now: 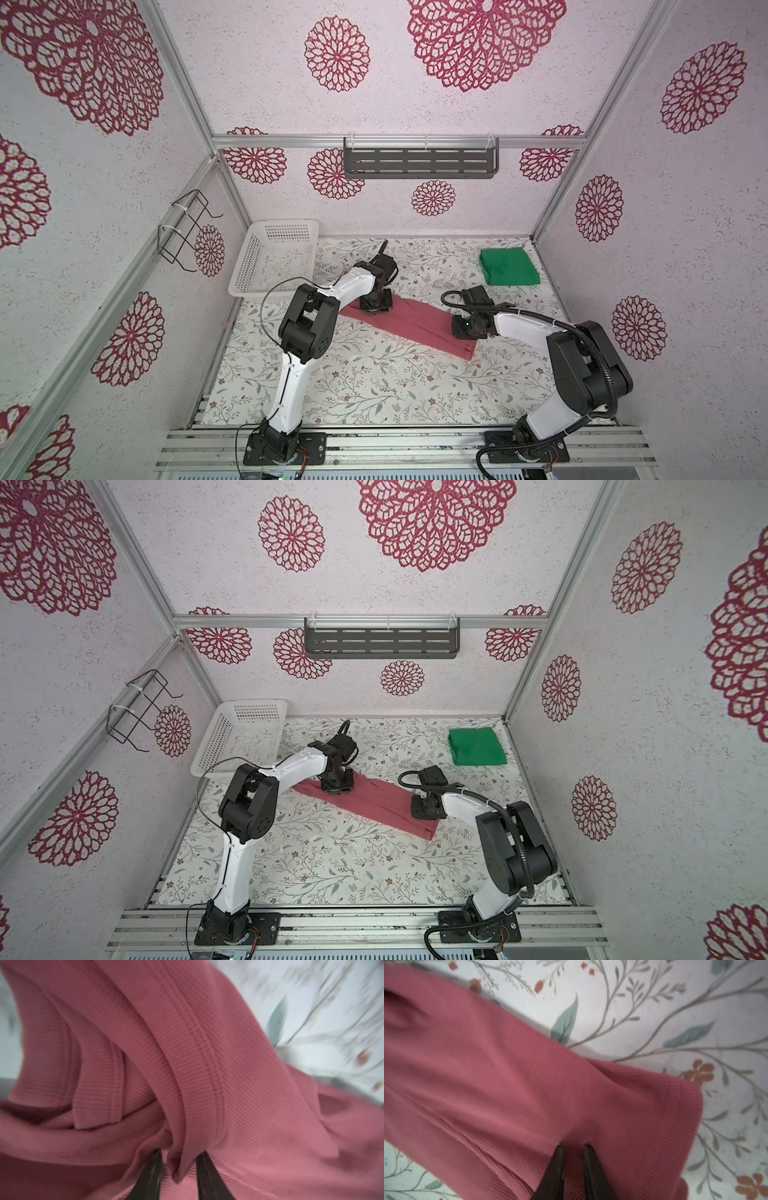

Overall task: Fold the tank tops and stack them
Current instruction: 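Swing the strip so it points away from the robot with both grippers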

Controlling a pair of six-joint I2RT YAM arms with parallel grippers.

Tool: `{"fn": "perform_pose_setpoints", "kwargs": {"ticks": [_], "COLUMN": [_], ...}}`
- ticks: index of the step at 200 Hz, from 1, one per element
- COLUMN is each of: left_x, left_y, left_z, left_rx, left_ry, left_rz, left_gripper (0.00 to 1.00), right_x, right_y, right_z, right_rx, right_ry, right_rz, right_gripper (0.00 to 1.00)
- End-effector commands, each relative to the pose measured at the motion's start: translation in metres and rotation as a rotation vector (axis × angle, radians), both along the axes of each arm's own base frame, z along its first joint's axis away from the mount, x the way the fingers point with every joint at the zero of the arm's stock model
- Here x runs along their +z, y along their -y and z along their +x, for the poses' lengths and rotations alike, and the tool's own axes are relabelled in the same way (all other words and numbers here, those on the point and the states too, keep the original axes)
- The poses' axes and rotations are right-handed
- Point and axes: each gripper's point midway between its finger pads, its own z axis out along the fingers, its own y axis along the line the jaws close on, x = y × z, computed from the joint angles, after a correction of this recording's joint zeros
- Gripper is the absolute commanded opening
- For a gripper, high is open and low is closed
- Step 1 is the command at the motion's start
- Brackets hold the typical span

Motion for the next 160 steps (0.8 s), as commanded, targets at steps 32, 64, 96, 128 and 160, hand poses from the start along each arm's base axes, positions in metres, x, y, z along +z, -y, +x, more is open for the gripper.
{"fn": "perform_pose_setpoints", "kwargs": {"ticks": [32, 64, 96, 128, 160], "left_x": [-0.045, -0.014, 0.045, 0.100, 0.083], "left_y": [0.062, 0.086, 0.073, 0.046, 0.063], "left_z": [0.055, 0.072, 0.067, 0.037, -0.013], "left_rx": [-0.253, -0.320, -0.319, -0.224, -0.157], "left_ry": [0.007, 0.102, 0.211, 0.259, 0.179], "left_rz": [-0.102, -0.182, -0.173, -0.151, -0.205], "left_gripper": [0.40, 0.61, 0.70, 0.73, 0.64], "right_x": [0.003, 0.052, 0.058, 0.063, 0.055], "right_y": [-0.049, -0.055, -0.052, -0.056, -0.073], "right_z": [-0.114, -0.099, -0.083, -0.060, -0.035], "right_rx": [-0.077, -0.058, -0.017, 0.087, 0.160], "right_ry": [-0.125, 0.023, -0.008, -0.015, -0.020], "right_rz": [0.217, 0.194, 0.207, 0.131, 0.115], "right_gripper": [0.24, 0.46, 0.61, 0.47, 0.34]}}
